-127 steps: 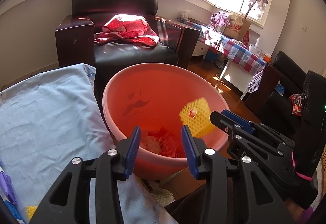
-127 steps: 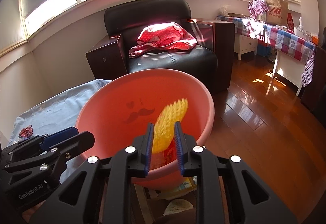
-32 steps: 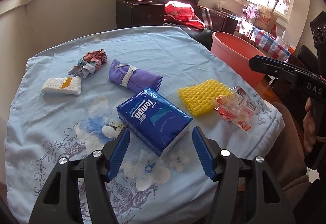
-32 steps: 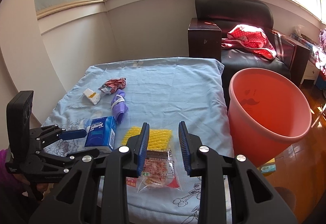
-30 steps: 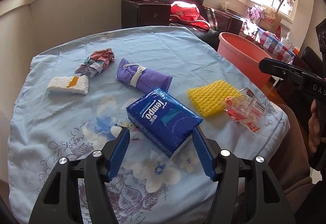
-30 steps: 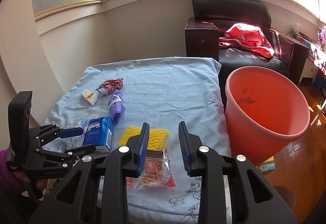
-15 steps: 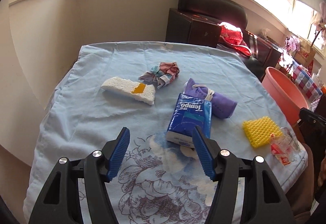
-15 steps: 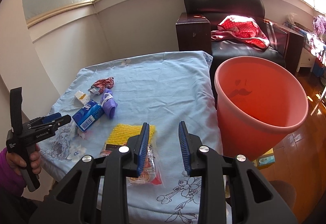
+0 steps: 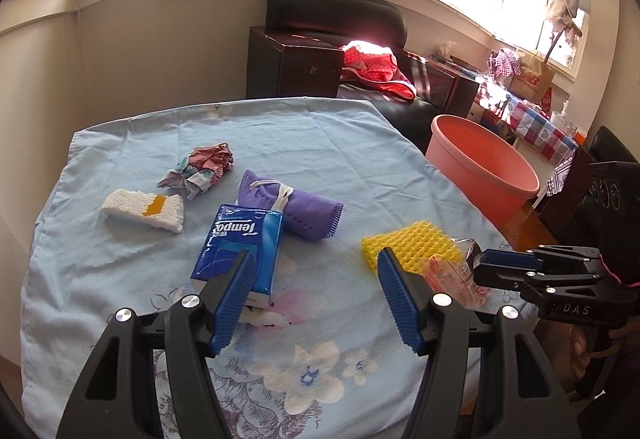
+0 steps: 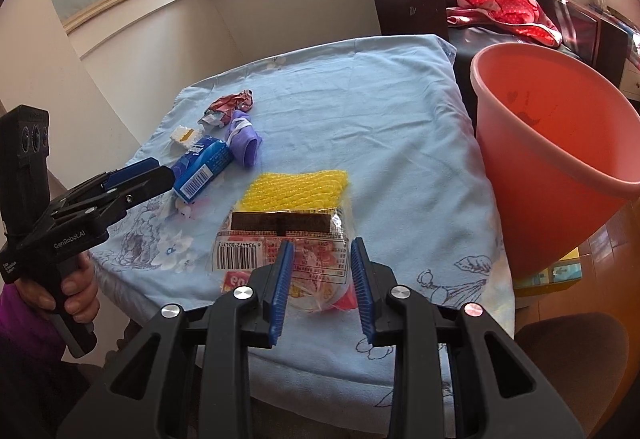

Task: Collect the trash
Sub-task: 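Grasp the clear snack bag with the right gripper while the left gripper grasps the yellow foam net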

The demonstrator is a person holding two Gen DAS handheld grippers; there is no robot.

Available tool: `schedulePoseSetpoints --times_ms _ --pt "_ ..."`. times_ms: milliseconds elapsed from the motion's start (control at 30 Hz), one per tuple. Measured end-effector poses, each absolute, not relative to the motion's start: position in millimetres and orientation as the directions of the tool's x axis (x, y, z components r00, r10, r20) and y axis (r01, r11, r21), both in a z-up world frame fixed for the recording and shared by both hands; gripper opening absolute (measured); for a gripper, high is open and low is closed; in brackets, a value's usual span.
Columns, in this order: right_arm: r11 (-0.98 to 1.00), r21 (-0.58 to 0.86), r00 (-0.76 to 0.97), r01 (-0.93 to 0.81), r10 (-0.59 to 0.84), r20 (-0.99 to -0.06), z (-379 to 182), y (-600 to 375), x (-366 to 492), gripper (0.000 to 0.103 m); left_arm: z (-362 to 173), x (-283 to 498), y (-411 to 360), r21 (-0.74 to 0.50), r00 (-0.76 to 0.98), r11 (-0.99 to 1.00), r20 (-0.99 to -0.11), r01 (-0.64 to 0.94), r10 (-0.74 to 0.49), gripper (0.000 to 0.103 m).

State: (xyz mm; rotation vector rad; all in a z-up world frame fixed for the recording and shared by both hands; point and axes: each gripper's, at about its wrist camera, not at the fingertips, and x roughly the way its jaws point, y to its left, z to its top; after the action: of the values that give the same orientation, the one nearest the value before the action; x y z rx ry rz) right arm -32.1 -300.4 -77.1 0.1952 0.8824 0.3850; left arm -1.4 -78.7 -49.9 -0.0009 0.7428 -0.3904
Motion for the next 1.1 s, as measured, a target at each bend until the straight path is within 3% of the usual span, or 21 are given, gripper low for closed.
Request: schedulePoseSetpoints --times_ms 367,567,867,1100 --pt "0.903 0.345 0.547 -0.256 0.43 -0.718 -90 -302 -30 0.03 -63 9 -103 -0.187 0.592 0.898 -0.696 0.397 -0.407 0.063" --pt "0.91 0.325 0.566 -0.256 0.414 -0.713 -87 -306 -34 0.009 -69 13 -117 -0.186 0.563 0.889 -0.716 0.418 -0.414 0.063" --pt "0.935 0.3 0.657 -0.187 0.346 -0.669 -71 -334 -41 0.007 -85 24 -135 -0.201 0.496 0.884 -0.765 0.421 -0.411 0.061" --pt "0.94 0.298 0.686 -0.165 0.326 -0.65 -65 -345 -42 0.007 -93 32 -143 -0.167 0.494 0.902 -0.79 0.397 -0.364 0.034"
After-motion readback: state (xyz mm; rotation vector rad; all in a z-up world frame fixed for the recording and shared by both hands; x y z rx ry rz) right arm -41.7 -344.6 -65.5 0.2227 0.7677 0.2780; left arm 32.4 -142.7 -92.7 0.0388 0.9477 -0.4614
